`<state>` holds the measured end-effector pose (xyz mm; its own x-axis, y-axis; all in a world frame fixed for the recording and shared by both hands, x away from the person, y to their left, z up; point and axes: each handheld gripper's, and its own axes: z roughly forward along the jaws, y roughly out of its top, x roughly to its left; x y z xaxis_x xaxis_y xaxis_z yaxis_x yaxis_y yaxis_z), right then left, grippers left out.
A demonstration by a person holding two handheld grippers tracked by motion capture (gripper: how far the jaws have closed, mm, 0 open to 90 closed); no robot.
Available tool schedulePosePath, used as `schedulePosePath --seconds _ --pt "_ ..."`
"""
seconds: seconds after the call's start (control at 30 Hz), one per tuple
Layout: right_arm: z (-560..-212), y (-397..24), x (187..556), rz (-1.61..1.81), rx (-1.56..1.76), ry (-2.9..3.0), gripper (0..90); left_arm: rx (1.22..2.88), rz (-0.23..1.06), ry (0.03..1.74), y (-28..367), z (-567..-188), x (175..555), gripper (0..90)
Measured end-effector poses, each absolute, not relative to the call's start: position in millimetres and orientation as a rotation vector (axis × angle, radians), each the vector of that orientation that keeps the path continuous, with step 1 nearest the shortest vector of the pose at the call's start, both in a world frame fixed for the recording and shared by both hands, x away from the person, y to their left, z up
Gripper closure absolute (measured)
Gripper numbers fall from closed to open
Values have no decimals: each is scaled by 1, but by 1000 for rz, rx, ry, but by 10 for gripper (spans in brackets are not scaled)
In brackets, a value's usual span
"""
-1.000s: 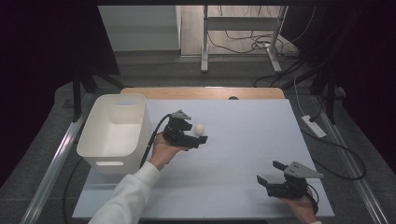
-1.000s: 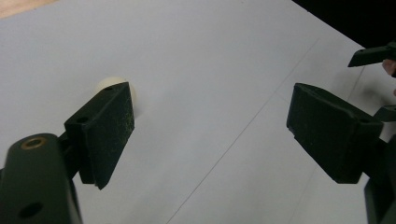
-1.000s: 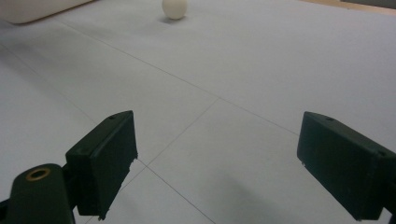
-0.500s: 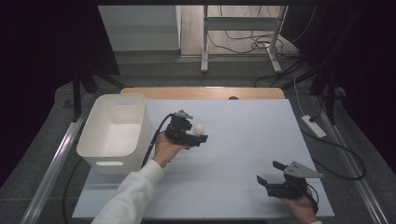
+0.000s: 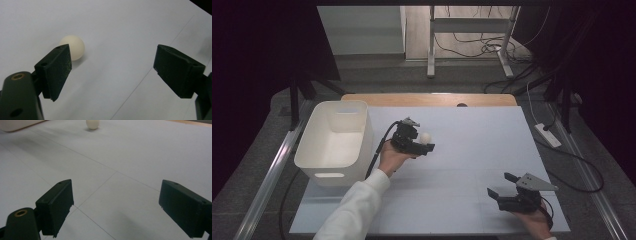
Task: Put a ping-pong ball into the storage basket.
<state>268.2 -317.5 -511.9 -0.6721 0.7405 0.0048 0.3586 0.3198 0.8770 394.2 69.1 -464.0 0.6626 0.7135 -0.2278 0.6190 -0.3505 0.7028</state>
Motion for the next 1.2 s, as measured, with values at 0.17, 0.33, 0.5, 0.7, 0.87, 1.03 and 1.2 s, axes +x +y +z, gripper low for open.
schedulePosePath --seconds 0.17,0.33,0.5,0.7,0.87,1.03,1.2 --pt "-512 -316 269 1303 969 2198 123 2087 154 1031 69 -468 399 160" --pt "-512 -317 269 1302 971 2198 123 2085 162 1039 68 -471 403 160" --pt "-512 -317 269 1301 971 2198 123 2090 171 1042 65 -475 407 160" --pt "-512 -317 268 1306 968 2196 123 2088 172 1065 65 -481 418 159" --pt "-512 -318 269 1307 971 2196 123 2087 178 1088 66 -488 426 158" --pt "-512 -318 269 1309 972 2195 123 2094 186 1088 65 -491 429 158" --pt "-512 -318 269 1309 972 2195 123 2093 188 1095 63 -493 434 158"
